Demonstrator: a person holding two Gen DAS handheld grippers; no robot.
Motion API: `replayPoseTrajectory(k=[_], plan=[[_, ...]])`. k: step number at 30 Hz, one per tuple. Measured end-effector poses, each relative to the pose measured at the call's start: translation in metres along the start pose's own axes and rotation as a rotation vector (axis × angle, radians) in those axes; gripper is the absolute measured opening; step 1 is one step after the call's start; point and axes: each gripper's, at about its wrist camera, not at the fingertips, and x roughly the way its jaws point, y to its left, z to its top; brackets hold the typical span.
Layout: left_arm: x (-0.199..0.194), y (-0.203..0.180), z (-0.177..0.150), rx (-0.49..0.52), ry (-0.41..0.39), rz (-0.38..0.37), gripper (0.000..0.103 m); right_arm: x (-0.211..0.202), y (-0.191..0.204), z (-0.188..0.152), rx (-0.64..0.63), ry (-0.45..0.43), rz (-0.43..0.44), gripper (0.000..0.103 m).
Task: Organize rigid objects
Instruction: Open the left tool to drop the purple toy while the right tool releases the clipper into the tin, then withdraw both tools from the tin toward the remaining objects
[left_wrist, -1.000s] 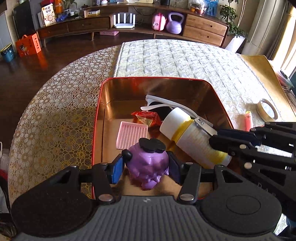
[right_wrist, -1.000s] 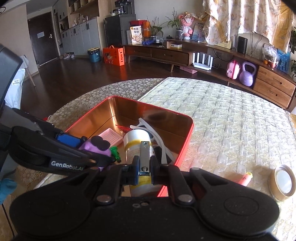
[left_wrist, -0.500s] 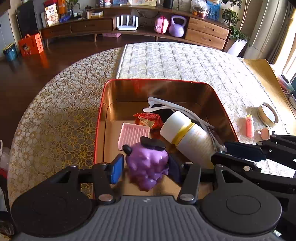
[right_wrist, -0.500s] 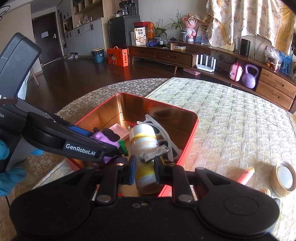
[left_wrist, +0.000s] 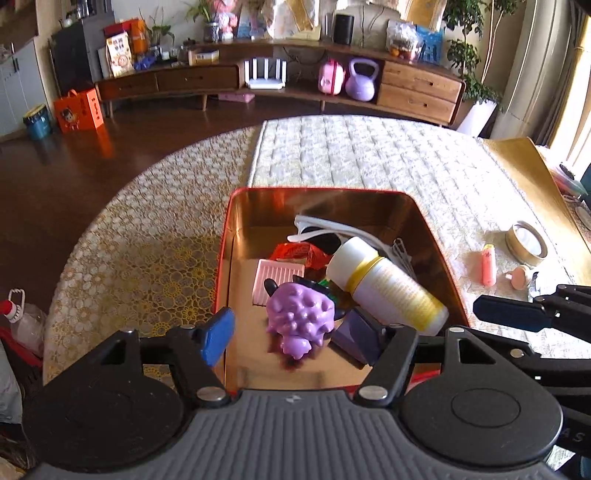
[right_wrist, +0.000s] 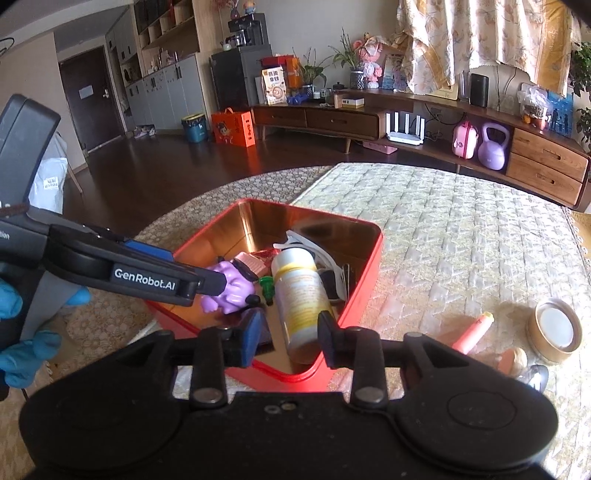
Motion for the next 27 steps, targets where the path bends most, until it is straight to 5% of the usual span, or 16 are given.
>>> replayPoseTrajectory(k=[13, 27], plan=[[-0.046, -0.025, -0.011, 0.026, -0.070, -0.012, 0.069, -0.050, 0.002, -0.006, 0.059, -0.063, 0.020, 0.052], [-0.072, -0.064, -0.027, 0.062, -0.100, -0.050, 0.078, -0.099, -0.013, -0.029, 0.066, -0.135, -0.029, 0.087]])
